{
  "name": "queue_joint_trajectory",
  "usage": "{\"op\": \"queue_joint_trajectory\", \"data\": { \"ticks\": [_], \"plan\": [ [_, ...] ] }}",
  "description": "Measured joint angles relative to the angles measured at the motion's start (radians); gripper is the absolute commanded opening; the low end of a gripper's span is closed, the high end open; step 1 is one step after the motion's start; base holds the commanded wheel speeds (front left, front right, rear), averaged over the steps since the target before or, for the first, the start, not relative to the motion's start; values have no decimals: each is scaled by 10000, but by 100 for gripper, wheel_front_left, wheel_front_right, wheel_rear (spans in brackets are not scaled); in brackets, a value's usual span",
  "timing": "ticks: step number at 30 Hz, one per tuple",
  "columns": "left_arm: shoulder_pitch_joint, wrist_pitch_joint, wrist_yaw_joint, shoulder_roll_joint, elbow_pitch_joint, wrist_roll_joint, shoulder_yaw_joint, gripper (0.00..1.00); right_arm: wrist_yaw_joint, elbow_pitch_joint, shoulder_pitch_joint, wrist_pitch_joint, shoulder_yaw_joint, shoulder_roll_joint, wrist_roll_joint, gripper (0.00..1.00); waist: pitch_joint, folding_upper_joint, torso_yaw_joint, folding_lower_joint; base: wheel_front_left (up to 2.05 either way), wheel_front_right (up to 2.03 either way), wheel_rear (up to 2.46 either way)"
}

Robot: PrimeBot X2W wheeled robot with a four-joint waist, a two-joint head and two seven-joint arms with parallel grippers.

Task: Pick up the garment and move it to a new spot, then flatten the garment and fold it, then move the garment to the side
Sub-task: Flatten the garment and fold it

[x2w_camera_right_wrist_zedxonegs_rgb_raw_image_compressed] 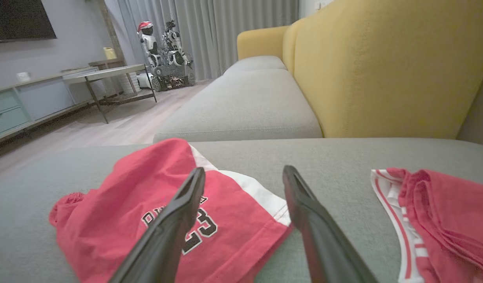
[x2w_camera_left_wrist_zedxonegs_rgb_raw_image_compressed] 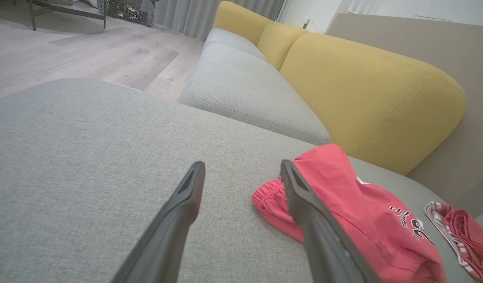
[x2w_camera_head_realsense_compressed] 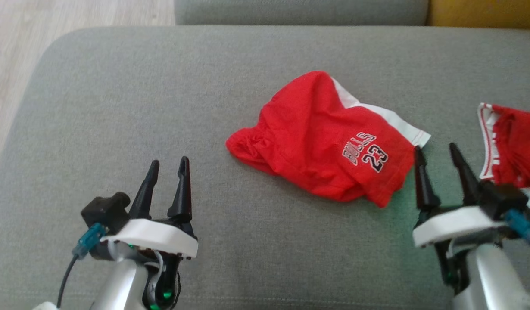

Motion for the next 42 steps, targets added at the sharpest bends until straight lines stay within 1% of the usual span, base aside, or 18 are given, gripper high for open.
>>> {"op": "queue_joint_trajectory", "data": {
  "ticks": [3, 7, 11, 12, 19, 26, 27, 28, 29, 32, 36, 37, 42],
  "plan": [
    [-129, 0, -201, -157, 98, 159, 228, 100, 0, 656, -671, 479, -428, -2, 117, 100, 220, 0, 116, 0, 0, 0, 0],
    [-298, -2, -410, -232, 276, 314, 276, 100, 0, 1854, -1620, 1185, -1014, -2, 360, 100, 507, 0, 257, 0, 0, 0, 0],
    [-432, -2, -535, -297, 378, 374, 372, 100, 0, 2951, -2352, 1482, -1638, -38, 449, 100, 742, 0, 428, 0, 0, 0, 0],
    [-432, -2, -535, -297, 378, 374, 372, 100, 0, 2951, -2352, 1482, -1638, -38, 449, 100, 742, 0, 428, 0, 0, 0, 0],
    [-664, -2, -585, -311, 512, 403, 408, 100, 0, 4523, -3470, 1720, -2222, -217, 629, 100, 1099, 0, 630, 0, 0, 0, 0],
    [-830, -2, -571, -320, 518, 359, 213, 100, 0, 5511, -4018, 1795, -2075, -341, 1007, 100, 1262, 0, 687, 0, 0, 0, 0],
    [-830, -2, -569, -324, 529, 359, 205, 100, 0, 5611, -4068, 1804, -1948, -384, 1070, 49, 1262, 0, 686, 0, 0, 0, 0],
    [-830, -2, -568, -326, 550, 359, 205, 100, 0, 5651, -4093, 1801, -1831, -428, 1143, 4, 1258, 0, 684, 0, 0, 0, 0],
    [-830, -2, -566, -326, 562, 359, 205, 100, 0, 5670, -4096, 1772, -1685, -476, 1220, 0, 1250, 0, 680, 0, 0, 0, 0],
    [-831, 0, -562, -326, 610, 359, 205, 100, 0, 5693, -4095, 1524, -1200, -640, 1342, 0, 1183, 0, 657, 0, 0, 0, 0],
    [-831, -2, -560, -328, 662, 280, 203, 100, 0, 5405, -4156, 936, -431, -905, 1342, 0, 1036, 0, 610, 0, 0, 0, 0],
    [-831, -2, -560, -328, 681, 251, 194, 100, 0, 5076, -4315, 558, 50, -1131, 1223, 0, 934, 0, 586, 0, 0, 0, 0],
    [-825, -2, -500, -332, 686, 84, 130, 100, 0, 3841, -4983, -194, 1392, -1737, 800, 0, 610, 0, 548, 0, 0, 0, 0]
  ]
}}
